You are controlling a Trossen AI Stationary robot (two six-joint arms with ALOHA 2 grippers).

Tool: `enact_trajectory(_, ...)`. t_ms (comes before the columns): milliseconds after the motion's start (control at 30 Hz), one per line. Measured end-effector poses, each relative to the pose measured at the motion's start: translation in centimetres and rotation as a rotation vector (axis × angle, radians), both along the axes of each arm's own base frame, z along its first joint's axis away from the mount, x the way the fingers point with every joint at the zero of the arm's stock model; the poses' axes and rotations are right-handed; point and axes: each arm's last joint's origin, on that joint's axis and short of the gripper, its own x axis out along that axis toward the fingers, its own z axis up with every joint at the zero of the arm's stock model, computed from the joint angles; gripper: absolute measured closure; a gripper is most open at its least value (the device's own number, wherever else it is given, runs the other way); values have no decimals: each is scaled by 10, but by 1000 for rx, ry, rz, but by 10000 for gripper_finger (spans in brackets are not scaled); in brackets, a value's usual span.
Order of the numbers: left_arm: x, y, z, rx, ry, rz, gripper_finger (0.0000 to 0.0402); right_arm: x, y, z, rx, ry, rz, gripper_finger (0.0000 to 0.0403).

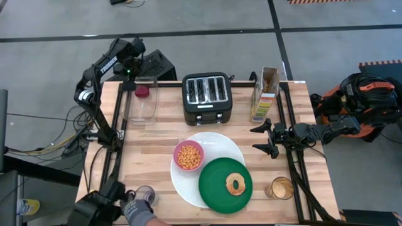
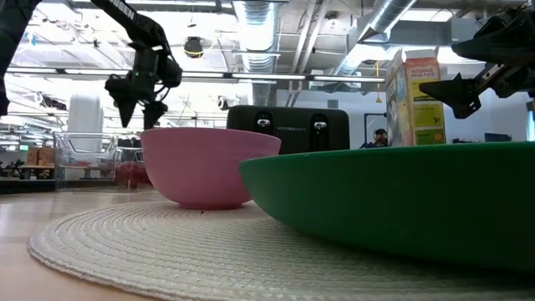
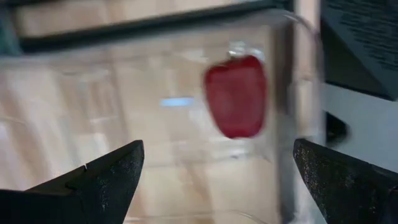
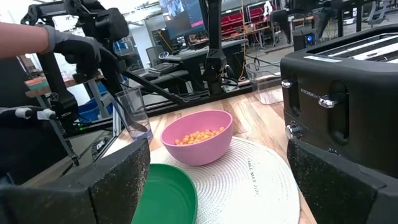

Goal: Arrange a breakfast setting
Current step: Put the red apple on the green plate

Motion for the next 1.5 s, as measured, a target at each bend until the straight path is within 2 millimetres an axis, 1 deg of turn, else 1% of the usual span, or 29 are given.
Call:
enact_trajectory(300, 7, 18, 1, 192, -55, -65, 2, 0, 0, 0, 0, 0, 0, 5)
enact_trajectory(433, 9, 27, 3, 288, -67, -26, 2, 0, 0, 0, 0, 0, 0, 5)
enact_trajectory(600, 6, 31, 5, 338, -54, 64, 2, 0, 0, 0, 0, 0, 0, 5)
enact_trajectory(700, -1, 33, 4, 336, -35, 77, 2, 0, 0, 0, 0, 0, 0, 5)
enact_trajectory(867, -10, 34, -5, 297, -24, -17, 2, 0, 0, 0, 0, 0, 0, 5)
enact_trajectory(933, -9, 33, -9, 272, -58, -45, 2, 0, 0, 0, 0, 0, 0, 5)
enact_trajectory(1100, -9, 28, -11, 215, -85, -25, 2, 0, 0, 0, 0, 0, 0, 5)
enact_trajectory(1233, -8, 30, -11, 239, -91, -24, 2, 0, 0, 0, 0, 0, 0, 5)
enact_trajectory(1300, -8, 32, -10, 267, -82, -9, 2, 0, 0, 0, 0, 0, 0, 5)
enact_trajectory(1500, -11, 24, -12, 182, -37, -11, 2, 0, 0, 0, 0, 0, 0, 5)
